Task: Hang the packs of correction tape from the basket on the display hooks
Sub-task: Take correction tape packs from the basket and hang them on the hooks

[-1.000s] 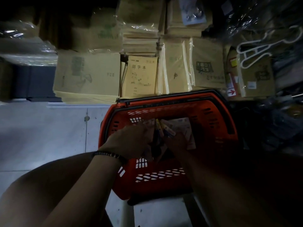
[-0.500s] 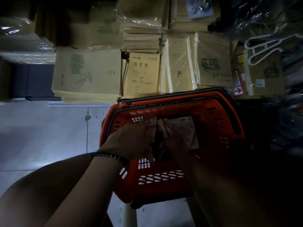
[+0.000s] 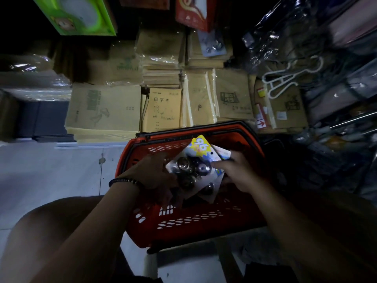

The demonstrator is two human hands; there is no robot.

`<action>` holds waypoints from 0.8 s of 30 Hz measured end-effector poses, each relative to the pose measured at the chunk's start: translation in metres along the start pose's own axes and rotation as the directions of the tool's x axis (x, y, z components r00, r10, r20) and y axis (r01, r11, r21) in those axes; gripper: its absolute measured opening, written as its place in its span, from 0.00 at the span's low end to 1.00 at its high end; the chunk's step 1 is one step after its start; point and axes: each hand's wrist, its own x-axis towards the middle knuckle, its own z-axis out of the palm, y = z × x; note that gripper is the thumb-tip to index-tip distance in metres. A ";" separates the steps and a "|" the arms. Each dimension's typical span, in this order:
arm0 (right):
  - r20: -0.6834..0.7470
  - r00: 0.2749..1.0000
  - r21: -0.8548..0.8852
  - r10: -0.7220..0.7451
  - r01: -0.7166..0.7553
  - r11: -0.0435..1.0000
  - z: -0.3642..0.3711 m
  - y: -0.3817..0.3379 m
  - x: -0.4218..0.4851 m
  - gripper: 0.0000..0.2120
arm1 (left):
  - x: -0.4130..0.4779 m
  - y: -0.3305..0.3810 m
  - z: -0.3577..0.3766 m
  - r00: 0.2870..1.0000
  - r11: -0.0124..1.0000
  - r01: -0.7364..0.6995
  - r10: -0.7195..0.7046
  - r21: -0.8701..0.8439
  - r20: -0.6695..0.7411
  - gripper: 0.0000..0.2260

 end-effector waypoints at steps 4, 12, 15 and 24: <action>0.138 0.990 0.020 -0.033 0.030 0.999 -0.010 -0.036 -0.021 0.25 | -0.005 0.019 0.000 0.995 0.984 -0.066 0.053 -0.165 -0.081 0.26; -0.017 1.000 0.147 -0.012 0.015 0.989 -0.017 -0.037 -0.041 0.13 | -0.009 0.018 0.010 0.987 0.966 -0.075 0.038 -0.246 -0.153 0.19; -0.011 1.000 0.328 -0.002 0.006 0.945 -0.021 -0.030 -0.044 0.13 | -0.014 0.014 0.005 0.981 0.919 -0.104 0.031 -0.380 -0.191 0.18; -0.444 0.895 0.442 -0.048 0.266 0.857 -0.032 -0.032 -0.032 0.08 | -0.015 0.001 -0.012 0.876 0.801 -0.157 -0.158 -0.577 -0.457 0.16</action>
